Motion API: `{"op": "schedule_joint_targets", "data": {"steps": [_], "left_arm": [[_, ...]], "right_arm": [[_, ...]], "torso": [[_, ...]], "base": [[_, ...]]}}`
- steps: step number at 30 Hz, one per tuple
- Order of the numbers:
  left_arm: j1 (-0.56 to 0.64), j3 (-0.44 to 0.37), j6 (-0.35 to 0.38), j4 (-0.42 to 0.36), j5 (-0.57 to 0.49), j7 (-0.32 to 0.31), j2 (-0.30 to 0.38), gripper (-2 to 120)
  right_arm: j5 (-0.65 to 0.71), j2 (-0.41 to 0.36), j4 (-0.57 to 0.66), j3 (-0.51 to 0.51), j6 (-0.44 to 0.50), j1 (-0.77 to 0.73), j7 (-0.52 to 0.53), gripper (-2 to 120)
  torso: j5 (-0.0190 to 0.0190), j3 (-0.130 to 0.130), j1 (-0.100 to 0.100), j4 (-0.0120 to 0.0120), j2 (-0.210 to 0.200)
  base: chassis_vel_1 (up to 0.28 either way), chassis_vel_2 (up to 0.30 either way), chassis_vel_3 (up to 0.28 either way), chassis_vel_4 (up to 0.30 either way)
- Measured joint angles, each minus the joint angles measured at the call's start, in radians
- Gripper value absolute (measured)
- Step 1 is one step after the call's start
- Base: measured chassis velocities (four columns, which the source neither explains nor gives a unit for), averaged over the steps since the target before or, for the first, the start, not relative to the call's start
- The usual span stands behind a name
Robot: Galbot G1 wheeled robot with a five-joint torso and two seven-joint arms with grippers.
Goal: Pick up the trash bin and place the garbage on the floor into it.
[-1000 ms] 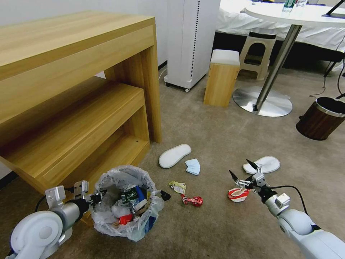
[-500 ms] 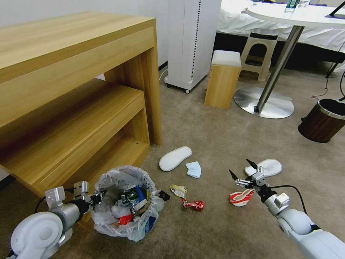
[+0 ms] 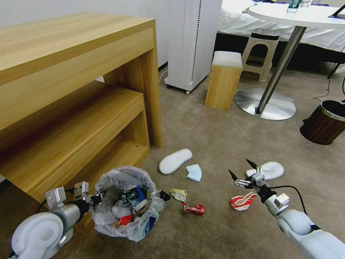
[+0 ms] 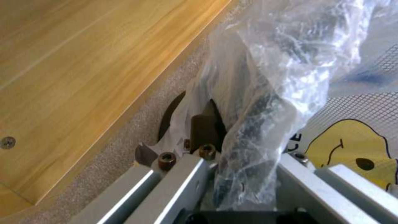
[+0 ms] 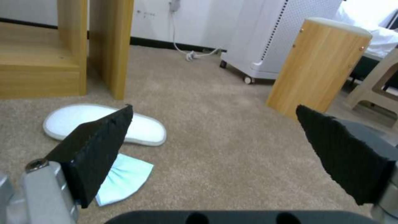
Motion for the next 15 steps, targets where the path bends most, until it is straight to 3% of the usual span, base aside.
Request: {"op": "schedule_joint_targets", "data": {"steps": [15], "left_arm": [[0.001, 0.0, -0.001, 0.0, 0.001, 0.001, -0.002, 0]], "right_arm": [[-0.01, 0.008, -0.008, 0.002, 0.019, -0.001, -0.006, 100]], "torso": [[0.0, 0.0, 0.0, 0.0, 0.0]], "base": [[-0.006, 0.013, 0.012, -0.013]]}}
